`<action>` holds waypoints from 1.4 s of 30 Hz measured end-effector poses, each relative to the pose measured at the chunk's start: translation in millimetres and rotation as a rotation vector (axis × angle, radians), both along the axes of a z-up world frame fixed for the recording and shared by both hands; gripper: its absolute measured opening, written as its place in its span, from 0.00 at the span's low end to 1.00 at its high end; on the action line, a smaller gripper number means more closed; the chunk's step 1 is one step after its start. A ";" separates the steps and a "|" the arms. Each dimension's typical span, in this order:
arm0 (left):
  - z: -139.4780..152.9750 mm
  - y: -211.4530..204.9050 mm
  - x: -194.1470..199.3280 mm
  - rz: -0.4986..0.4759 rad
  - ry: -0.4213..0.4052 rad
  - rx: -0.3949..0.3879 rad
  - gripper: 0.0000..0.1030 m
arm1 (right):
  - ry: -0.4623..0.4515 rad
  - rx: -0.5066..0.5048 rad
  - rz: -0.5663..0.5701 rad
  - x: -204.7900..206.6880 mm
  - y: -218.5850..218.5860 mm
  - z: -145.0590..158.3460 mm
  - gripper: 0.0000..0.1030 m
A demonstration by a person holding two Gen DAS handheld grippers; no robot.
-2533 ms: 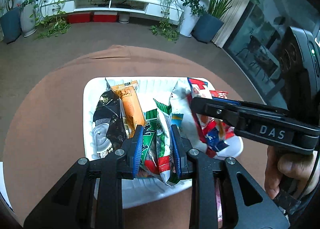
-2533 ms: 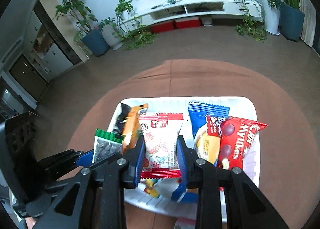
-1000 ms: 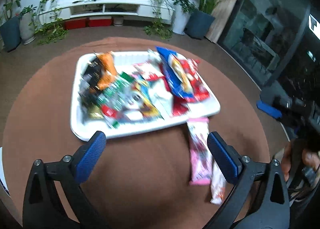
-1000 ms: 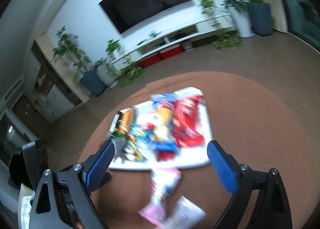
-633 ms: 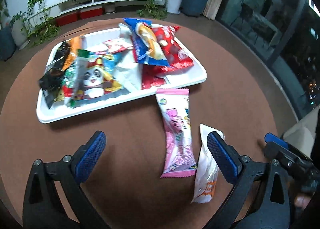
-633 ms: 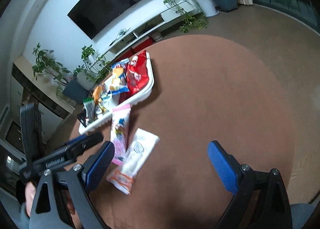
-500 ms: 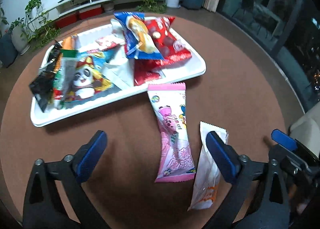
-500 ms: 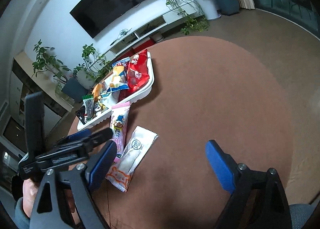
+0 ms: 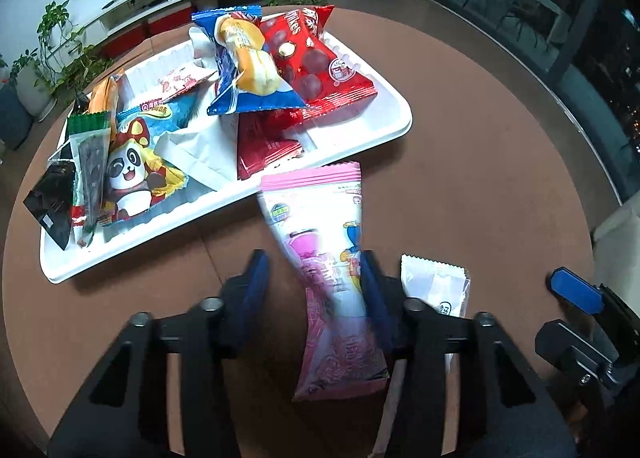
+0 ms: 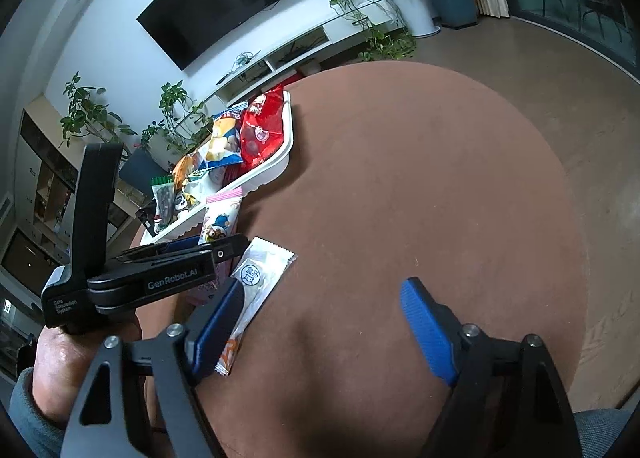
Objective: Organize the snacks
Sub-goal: 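Grasp the pink wrapper with the left gripper and lift it, then hold the pink wrapper in the left gripper while the right grasps the white wrapper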
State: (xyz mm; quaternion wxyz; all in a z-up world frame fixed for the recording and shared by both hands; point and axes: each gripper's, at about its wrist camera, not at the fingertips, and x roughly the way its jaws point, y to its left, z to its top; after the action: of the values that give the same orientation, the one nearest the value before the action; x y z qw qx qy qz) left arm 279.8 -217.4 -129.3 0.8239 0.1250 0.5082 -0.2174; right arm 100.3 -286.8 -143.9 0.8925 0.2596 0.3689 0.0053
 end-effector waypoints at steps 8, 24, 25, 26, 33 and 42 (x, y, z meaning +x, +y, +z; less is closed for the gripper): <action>0.5 7.8 -4.6 -0.029 0.003 -0.032 0.23 | 0.014 -0.059 0.020 2.4 9.8 -3.9 0.81; 1.3 139.5 -65.6 0.116 0.015 -0.176 0.18 | 0.093 -0.111 0.131 26.5 59.8 -0.7 0.81; 1.4 142.9 -67.6 0.118 0.009 -0.189 0.18 | 0.101 -0.119 0.141 30.0 67.0 -0.5 0.81; 1.4 143.7 -68.8 0.117 0.008 -0.197 0.17 | 0.108 -0.124 0.152 33.0 73.3 -0.4 0.81; 17.2 162.9 -92.3 0.129 -0.004 -0.258 0.17 | 0.159 -0.204 0.180 50.5 101.3 0.2 0.81; 24.6 181.2 -124.9 0.135 0.006 -0.300 0.16 | 0.223 -0.364 0.199 76.8 119.6 -3.6 0.79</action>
State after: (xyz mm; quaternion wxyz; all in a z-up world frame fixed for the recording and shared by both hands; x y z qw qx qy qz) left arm 154.9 -36.2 -104.7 0.8447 -0.0343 0.4796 -0.2353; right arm 177.1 -167.2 -147.5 0.8734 0.0556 0.4839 -0.0018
